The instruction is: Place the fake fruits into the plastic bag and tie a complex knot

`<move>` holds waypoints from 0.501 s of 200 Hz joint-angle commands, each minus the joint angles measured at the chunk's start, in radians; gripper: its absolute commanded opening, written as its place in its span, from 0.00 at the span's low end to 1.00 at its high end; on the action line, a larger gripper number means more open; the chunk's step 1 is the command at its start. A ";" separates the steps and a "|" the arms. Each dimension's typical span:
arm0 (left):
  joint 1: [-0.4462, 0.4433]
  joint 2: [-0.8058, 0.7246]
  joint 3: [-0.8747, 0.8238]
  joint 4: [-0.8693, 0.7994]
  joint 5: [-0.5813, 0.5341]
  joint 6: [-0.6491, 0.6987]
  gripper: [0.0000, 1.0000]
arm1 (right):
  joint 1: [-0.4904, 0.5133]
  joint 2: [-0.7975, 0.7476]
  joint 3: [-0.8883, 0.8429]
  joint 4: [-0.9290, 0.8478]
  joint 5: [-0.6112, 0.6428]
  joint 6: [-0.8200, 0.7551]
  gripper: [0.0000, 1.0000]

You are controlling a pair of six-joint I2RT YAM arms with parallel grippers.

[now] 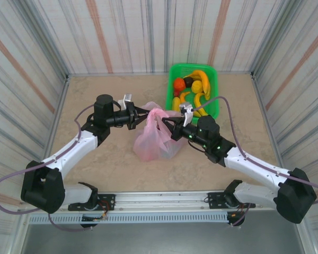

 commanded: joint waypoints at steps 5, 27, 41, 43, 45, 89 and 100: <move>0.023 -0.027 0.029 -0.019 0.003 0.045 0.00 | -0.010 -0.056 0.006 -0.061 0.021 -0.031 0.00; 0.047 -0.053 0.033 -0.057 -0.005 0.076 0.00 | -0.019 -0.089 0.000 -0.112 0.024 -0.034 0.00; 0.061 -0.070 0.039 -0.087 -0.009 0.097 0.00 | -0.031 -0.115 0.005 -0.155 0.023 -0.032 0.00; 0.063 -0.071 0.040 -0.091 -0.008 0.101 0.00 | -0.032 -0.119 0.005 -0.161 0.023 -0.031 0.00; 0.065 -0.074 0.040 -0.094 -0.008 0.103 0.00 | -0.033 -0.123 0.005 -0.166 0.024 -0.032 0.00; 0.103 -0.099 0.034 -0.124 -0.003 0.120 0.00 | -0.082 -0.179 0.004 -0.274 0.026 -0.015 0.00; 0.112 -0.101 0.028 -0.127 0.003 0.122 0.00 | -0.100 -0.192 0.001 -0.297 0.021 -0.009 0.00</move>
